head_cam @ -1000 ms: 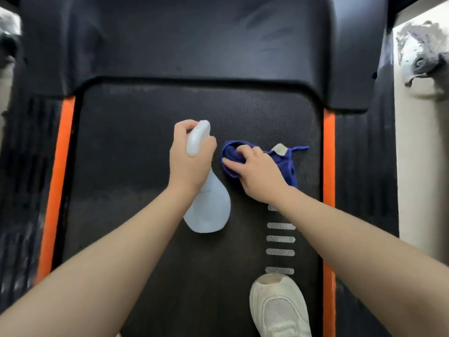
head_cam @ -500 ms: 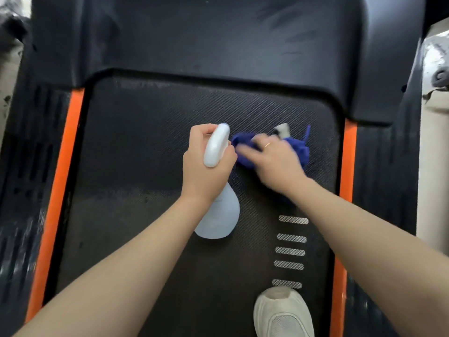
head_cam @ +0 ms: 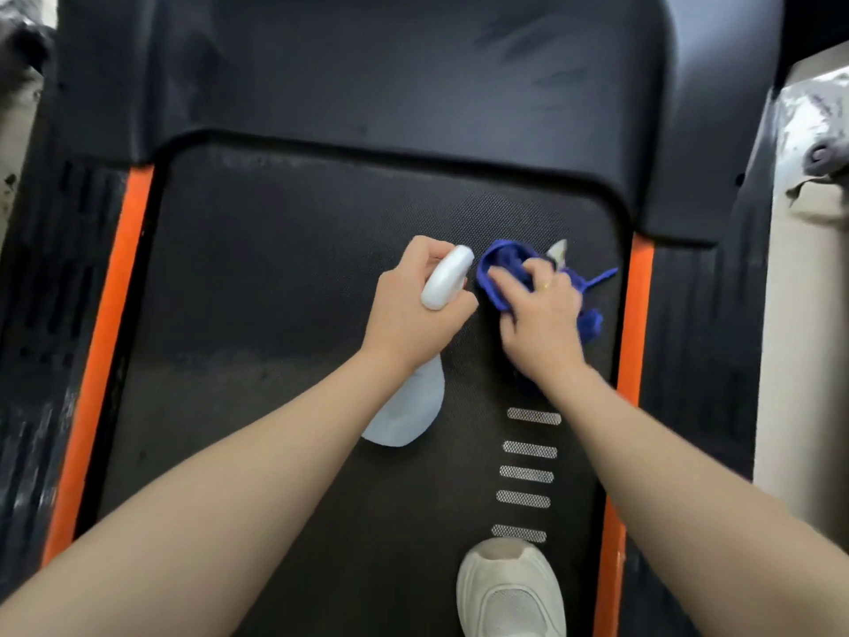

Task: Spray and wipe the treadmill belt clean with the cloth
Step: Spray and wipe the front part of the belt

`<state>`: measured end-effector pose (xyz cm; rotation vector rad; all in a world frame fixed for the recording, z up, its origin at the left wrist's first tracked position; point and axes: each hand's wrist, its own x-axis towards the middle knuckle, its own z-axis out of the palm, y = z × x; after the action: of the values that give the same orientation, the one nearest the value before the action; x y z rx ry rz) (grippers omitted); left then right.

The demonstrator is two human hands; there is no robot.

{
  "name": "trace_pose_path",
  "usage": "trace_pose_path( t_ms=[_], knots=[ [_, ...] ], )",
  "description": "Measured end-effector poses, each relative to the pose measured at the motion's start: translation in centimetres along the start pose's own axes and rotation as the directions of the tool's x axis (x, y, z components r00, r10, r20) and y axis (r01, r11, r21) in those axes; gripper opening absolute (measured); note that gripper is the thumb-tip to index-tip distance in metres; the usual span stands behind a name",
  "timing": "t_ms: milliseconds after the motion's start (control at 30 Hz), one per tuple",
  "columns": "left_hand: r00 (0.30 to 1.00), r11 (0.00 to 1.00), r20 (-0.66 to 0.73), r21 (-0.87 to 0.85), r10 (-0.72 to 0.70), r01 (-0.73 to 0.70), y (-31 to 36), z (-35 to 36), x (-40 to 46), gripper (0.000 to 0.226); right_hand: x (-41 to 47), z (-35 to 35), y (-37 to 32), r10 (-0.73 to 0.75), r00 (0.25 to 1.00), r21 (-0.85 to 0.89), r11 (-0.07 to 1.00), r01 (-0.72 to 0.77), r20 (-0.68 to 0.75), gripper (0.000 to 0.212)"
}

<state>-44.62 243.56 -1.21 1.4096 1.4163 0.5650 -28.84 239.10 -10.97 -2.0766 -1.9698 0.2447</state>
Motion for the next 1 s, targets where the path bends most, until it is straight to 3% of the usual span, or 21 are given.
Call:
trace_pose_path(
  t_ms=[67,100,133,167,233,267,333,467,633,800,1000],
  knots=[
    [0.998,1.000,0.057,0.018,-0.005,0.004,0.2,0.4,0.1,0.037,-3.5,-0.1,0.8,-0.225,0.969,-0.012,0.974,0.227,0.097,0.051],
    [0.996,1.000,0.089,0.019,-0.016,0.014,0.1,0.6,0.1,0.034,-3.9,-0.6,2.1,-0.264,0.959,-0.037,0.962,0.269,0.106,0.050],
    [0.993,1.000,0.117,0.019,-0.023,0.021,0.1,0.7,0.2,0.030,-3.3,-1.0,3.5,-0.202,0.977,-0.090,0.974,0.207,0.066,0.050],
    [0.990,0.999,0.136,0.025,-0.024,0.020,0.0,0.9,0.2,0.028,-2.3,-1.2,4.6,-0.053,0.999,-0.136,0.989,0.052,-0.001,0.050],
    [0.985,0.998,0.169,0.063,-0.014,0.003,0.1,1.3,0.1,0.028,-0.4,-1.3,5.0,0.264,0.956,-0.082,0.958,-0.275,-0.128,0.052],
    [0.983,0.996,0.186,0.086,-0.011,-0.005,0.2,1.5,-0.1,0.027,-0.2,-1.2,4.2,0.321,0.931,-0.051,0.941,-0.334,-0.172,0.053],
    [0.976,0.992,0.216,0.121,-0.007,-0.020,0.4,1.9,-0.2,0.030,-2.2,-0.6,2.5,0.282,0.940,-0.080,0.950,-0.301,-0.191,0.053],
    [0.970,0.988,0.245,0.150,-0.011,-0.026,0.4,2.2,-0.4,0.033,-5.5,-1.2,3.4,0.012,0.998,-0.179,0.984,-0.023,-0.065,0.052],
    [0.975,0.990,0.221,0.140,-0.004,-0.027,0.2,2.4,-0.6,0.030,-0.2,-1.9,4.9,0.185,0.965,-0.251,0.941,-0.229,-0.188,0.052],
    [0.977,0.990,0.198,0.137,-0.073,0.046,-0.1,2.2,-0.6,0.027,-6.0,-2.3,3.1,0.166,0.986,-0.413,0.898,-0.154,-0.008,0.049],
    [0.987,0.988,0.081,0.075,-0.140,0.134,-1.4,1.7,-1.0,0.024,0.0,-2.2,4.3,0.244,0.961,-0.455,0.846,-0.278,-0.133,0.040]
  ],
)
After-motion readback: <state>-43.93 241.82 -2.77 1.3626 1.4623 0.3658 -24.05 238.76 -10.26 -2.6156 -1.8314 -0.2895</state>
